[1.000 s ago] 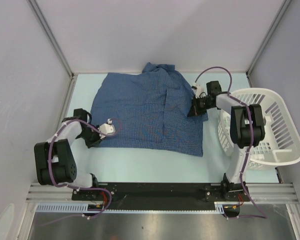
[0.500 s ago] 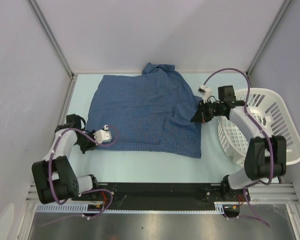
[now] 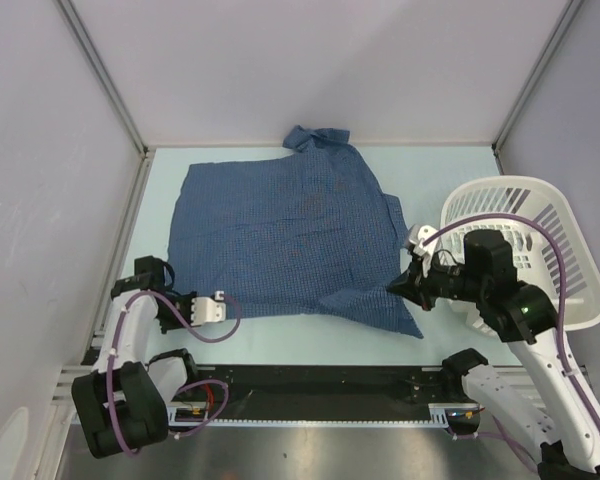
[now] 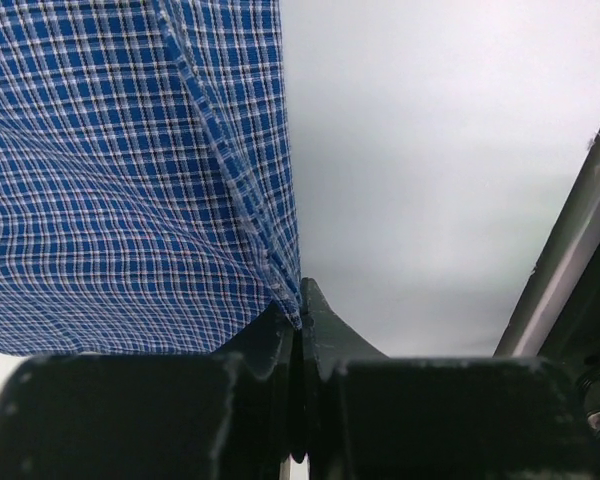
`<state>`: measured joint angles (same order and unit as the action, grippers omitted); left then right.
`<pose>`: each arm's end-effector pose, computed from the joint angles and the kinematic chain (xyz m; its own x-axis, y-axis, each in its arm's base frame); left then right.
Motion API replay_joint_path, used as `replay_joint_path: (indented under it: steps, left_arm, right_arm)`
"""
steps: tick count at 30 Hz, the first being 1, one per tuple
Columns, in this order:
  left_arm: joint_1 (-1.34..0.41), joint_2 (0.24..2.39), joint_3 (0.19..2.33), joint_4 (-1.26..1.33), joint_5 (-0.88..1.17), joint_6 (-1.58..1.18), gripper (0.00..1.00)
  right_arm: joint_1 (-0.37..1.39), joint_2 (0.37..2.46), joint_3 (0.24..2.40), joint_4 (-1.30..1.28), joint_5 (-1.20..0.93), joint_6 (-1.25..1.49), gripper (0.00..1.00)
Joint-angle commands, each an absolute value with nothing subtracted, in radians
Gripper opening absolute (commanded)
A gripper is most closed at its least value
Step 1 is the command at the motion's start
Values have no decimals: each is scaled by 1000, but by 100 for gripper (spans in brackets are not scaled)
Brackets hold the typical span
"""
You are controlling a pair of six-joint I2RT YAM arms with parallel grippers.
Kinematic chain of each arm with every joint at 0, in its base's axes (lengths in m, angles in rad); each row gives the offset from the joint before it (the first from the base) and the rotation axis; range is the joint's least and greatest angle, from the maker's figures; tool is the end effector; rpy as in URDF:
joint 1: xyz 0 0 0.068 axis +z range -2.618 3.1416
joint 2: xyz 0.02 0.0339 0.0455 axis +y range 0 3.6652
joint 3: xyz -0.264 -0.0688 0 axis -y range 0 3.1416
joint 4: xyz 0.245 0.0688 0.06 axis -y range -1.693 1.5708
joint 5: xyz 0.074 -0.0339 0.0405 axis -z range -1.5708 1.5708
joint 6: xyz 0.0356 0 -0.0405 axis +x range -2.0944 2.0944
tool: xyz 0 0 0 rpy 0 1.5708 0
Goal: Fold and stack the long sleeve shirts
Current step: Fold the shirt
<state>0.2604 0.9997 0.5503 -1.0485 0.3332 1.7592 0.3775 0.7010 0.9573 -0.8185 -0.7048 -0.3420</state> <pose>0.1304 0.0227 0.1759 -0.0359 0.9511 -0.3068 0.9879 0.0801 0.1326 0.1082 0.0677 0.3500 -0.2018 -0.3548 -0.9129 -0.9108 0.4109 0.0416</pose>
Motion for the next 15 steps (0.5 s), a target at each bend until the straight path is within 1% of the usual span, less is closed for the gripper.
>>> replay_joint_path:
  steps: [1, 2, 3, 5, 6, 8, 9, 12, 14, 15]
  left_arm:
    - [268, 970, 535, -1103, 341, 1848, 7]
    - [267, 959, 535, -1106, 344, 1848, 9]
    - [268, 951, 532, -1109, 348, 1845, 15]
    - [268, 934, 532, -1127, 356, 1833, 23]
    - [275, 928, 531, -1129, 371, 1826, 31]
    - [276, 922, 532, -1137, 383, 1812, 37]
    - [279, 923, 532, -1140, 387, 1812, 42]
    - [282, 928, 540, -1150, 393, 1804, 46]
    - [282, 934, 543, -1152, 391, 1805, 45]
    - [285, 937, 543, -1154, 391, 1807, 43]
  right_arm:
    - [460, 683, 945, -867, -603, -359, 0]
    - [477, 680, 946, -867, -582, -359, 0]
    - [494, 673, 948, -862, -577, -351, 0]
    - [515, 673, 954, -854, -552, -338, 0]
    - [531, 675, 957, -839, -543, -322, 0]
    - [538, 681, 962, -818, -520, -308, 0]
    - [541, 684, 974, -804, -520, -307, 0]
    - [540, 712, 1003, -787, -506, -305, 0]
    - [538, 729, 1019, -784, -505, -305, 0]
    - [540, 732, 1025, -776, -503, -304, 0]
